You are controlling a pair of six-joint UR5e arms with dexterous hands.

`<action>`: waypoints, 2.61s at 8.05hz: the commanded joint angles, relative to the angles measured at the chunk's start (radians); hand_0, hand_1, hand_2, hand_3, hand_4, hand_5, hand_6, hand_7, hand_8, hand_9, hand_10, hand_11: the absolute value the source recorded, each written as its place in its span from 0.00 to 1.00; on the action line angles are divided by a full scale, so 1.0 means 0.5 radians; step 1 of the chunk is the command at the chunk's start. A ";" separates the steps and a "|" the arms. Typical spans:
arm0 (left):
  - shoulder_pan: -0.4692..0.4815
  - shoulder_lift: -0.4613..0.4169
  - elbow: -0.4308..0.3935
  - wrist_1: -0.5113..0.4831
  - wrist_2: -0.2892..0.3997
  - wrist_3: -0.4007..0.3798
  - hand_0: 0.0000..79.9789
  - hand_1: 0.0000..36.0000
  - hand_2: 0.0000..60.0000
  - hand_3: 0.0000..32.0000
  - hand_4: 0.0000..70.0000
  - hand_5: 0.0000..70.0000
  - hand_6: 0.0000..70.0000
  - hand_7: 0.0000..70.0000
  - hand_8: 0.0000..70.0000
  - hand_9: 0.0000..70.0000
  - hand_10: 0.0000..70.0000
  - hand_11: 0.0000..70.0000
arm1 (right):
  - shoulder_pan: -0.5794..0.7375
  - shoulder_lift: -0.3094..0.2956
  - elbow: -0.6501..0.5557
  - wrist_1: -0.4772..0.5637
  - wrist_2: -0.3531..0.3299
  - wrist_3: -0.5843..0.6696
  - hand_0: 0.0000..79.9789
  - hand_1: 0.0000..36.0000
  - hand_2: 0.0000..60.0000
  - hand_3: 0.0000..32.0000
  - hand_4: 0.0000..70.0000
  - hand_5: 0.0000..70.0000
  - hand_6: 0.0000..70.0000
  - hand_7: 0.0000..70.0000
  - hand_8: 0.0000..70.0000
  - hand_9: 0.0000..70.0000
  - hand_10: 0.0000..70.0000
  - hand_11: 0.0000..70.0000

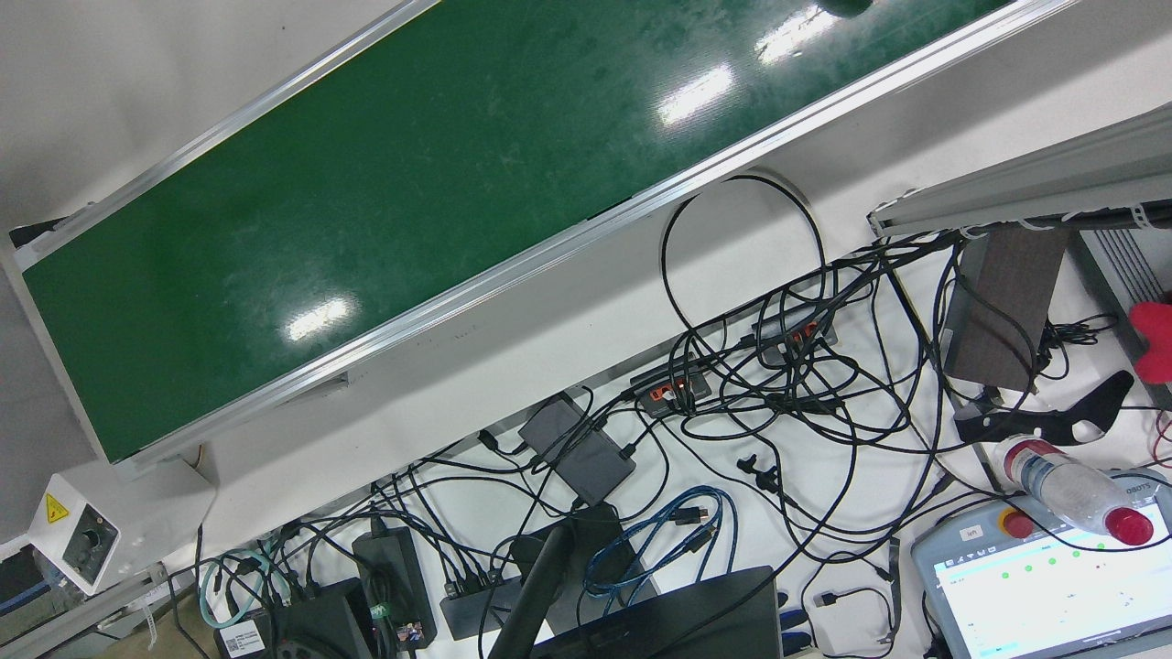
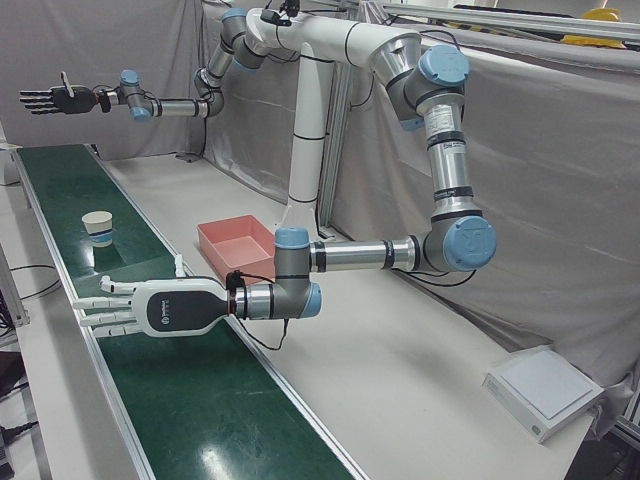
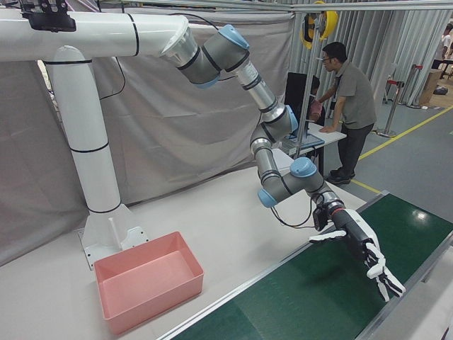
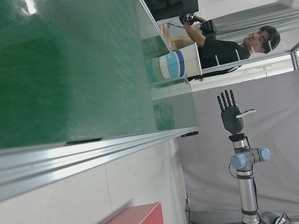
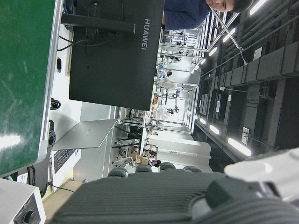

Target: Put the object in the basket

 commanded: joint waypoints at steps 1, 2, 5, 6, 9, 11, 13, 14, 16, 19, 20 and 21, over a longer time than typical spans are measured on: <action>0.037 -0.031 0.007 -0.035 -0.029 0.005 0.66 0.38 0.00 0.21 0.00 0.61 0.03 0.03 0.04 0.02 0.08 0.14 | 0.000 0.000 0.000 0.000 0.000 0.002 0.00 0.00 0.00 0.00 0.00 0.00 0.00 0.00 0.00 0.00 0.00 0.00; 0.062 -0.062 0.052 -0.038 -0.032 0.008 0.66 0.38 0.00 0.19 0.00 0.62 0.03 0.03 0.04 0.02 0.08 0.14 | 0.000 0.000 0.000 0.000 0.000 -0.001 0.00 0.00 0.00 0.00 0.00 0.00 0.00 0.00 0.00 0.00 0.00 0.00; 0.075 -0.188 0.221 -0.054 -0.029 0.017 0.66 0.38 0.00 0.20 0.00 0.61 0.03 0.03 0.04 0.02 0.08 0.14 | 0.000 -0.003 0.000 0.000 0.000 -0.001 0.00 0.00 0.00 0.00 0.00 0.00 0.00 0.00 0.00 0.00 0.00 0.00; 0.072 -0.179 0.224 -0.054 -0.029 0.042 0.66 0.37 0.00 0.21 0.00 0.61 0.03 0.03 0.04 0.02 0.07 0.13 | 0.000 0.000 0.000 0.000 0.000 -0.001 0.00 0.00 0.00 0.00 0.00 0.00 0.00 0.00 0.00 0.00 0.00 0.00; 0.078 -0.163 0.218 -0.054 -0.014 0.091 0.66 0.36 0.00 0.28 0.00 0.59 0.02 0.03 0.04 0.02 0.07 0.13 | 0.000 0.000 0.000 -0.003 0.000 0.002 0.00 0.00 0.00 0.00 0.00 0.00 0.00 0.00 0.00 0.00 0.00 0.00; 0.081 -0.163 0.200 -0.054 -0.008 0.094 0.66 0.37 0.00 0.31 0.00 0.58 0.02 0.03 0.04 0.02 0.06 0.12 | 0.000 0.000 0.000 0.000 0.000 0.002 0.00 0.00 0.00 0.00 0.00 0.00 0.00 0.00 0.00 0.00 0.00 0.00; 0.084 -0.160 0.197 -0.054 -0.008 0.128 0.66 0.37 0.00 0.31 0.00 0.58 0.02 0.03 0.04 0.02 0.06 0.12 | 0.000 0.000 0.000 0.000 0.000 -0.001 0.00 0.00 0.00 0.00 0.00 0.00 0.00 0.00 0.00 0.00 0.00 0.00; 0.087 -0.160 0.200 -0.054 -0.008 0.134 0.66 0.36 0.00 0.31 0.00 0.58 0.02 0.02 0.03 0.01 0.07 0.12 | 0.000 0.000 0.000 0.000 0.000 -0.001 0.00 0.00 0.00 0.00 0.00 0.00 0.00 0.00 0.00 0.00 0.00 0.00; 0.084 -0.157 0.200 -0.054 -0.008 0.131 0.65 0.34 0.00 0.32 0.00 0.57 0.02 0.03 0.03 0.01 0.07 0.12 | 0.000 0.000 0.000 0.000 0.000 0.002 0.00 0.00 0.00 0.00 0.00 0.00 0.00 0.00 0.00 0.00 0.00 0.00; 0.102 -0.136 0.206 -0.057 -0.008 0.140 0.65 0.34 0.00 0.32 0.00 0.57 0.02 0.02 0.04 0.01 0.07 0.12 | 0.000 0.000 0.000 0.000 0.000 -0.001 0.00 0.00 0.00 0.00 0.00 0.00 0.00 0.00 0.00 0.00 0.00 0.00; 0.102 -0.120 0.206 -0.063 -0.011 0.140 0.65 0.34 0.00 0.34 0.00 0.55 0.01 0.02 0.03 0.01 0.07 0.12 | 0.000 0.000 0.000 0.000 0.000 0.002 0.00 0.00 0.00 0.00 0.00 0.00 0.00 0.00 0.00 0.00 0.00 0.00; 0.096 -0.105 0.203 -0.081 -0.008 0.134 0.65 0.34 0.00 0.32 0.00 0.55 0.01 0.01 0.02 0.00 0.07 0.12 | 0.000 0.000 0.000 0.000 0.000 0.002 0.00 0.00 0.00 0.00 0.00 0.00 0.00 0.00 0.00 0.00 0.00 0.00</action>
